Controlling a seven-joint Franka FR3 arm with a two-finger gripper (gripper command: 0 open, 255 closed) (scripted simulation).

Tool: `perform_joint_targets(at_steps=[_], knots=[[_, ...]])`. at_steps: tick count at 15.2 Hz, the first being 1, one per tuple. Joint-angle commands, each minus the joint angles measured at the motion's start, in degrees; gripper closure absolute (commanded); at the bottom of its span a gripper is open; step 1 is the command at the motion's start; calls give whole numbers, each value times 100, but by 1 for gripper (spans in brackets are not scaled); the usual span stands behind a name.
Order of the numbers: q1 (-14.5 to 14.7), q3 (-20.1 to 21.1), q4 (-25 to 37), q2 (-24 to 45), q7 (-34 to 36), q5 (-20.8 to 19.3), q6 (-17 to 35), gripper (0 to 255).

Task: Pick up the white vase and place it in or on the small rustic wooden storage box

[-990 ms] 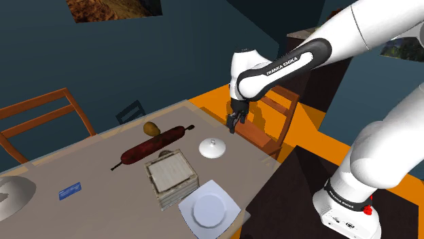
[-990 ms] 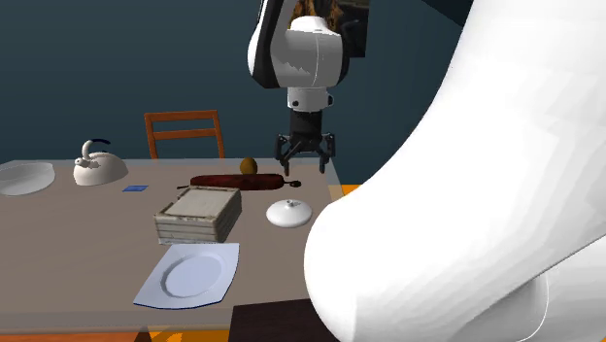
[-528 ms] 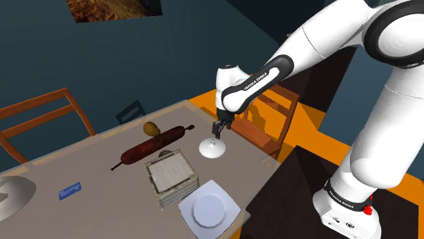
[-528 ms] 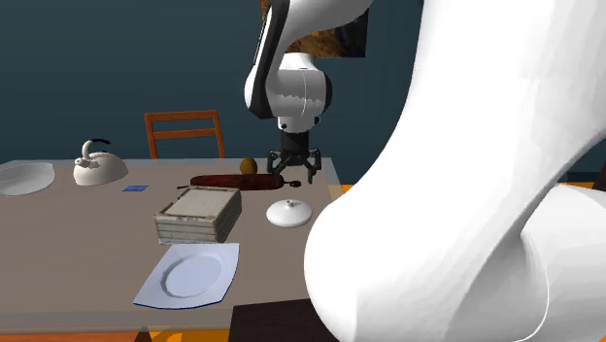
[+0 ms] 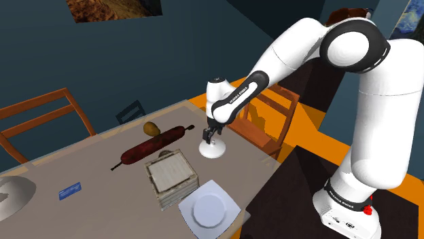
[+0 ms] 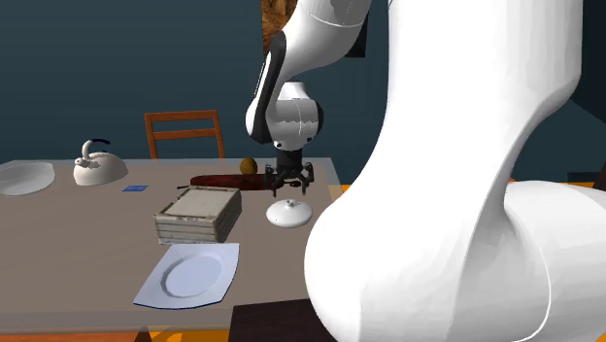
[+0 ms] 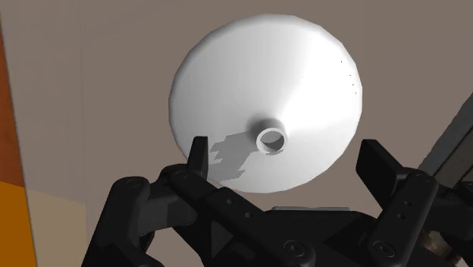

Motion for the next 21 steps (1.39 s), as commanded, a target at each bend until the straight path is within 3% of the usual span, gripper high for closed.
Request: perform_joint_targets(at_steps=[1, 13, 14, 21], knots=[[15, -21, 17, 133, 25, -36, 122, 0], [45, -58, 45, 374, 66, -94, 334, 0], [45, -58, 45, 374, 66, -94, 334, 255], [46, -58, 38, 372, 67, -94, 338, 255]])
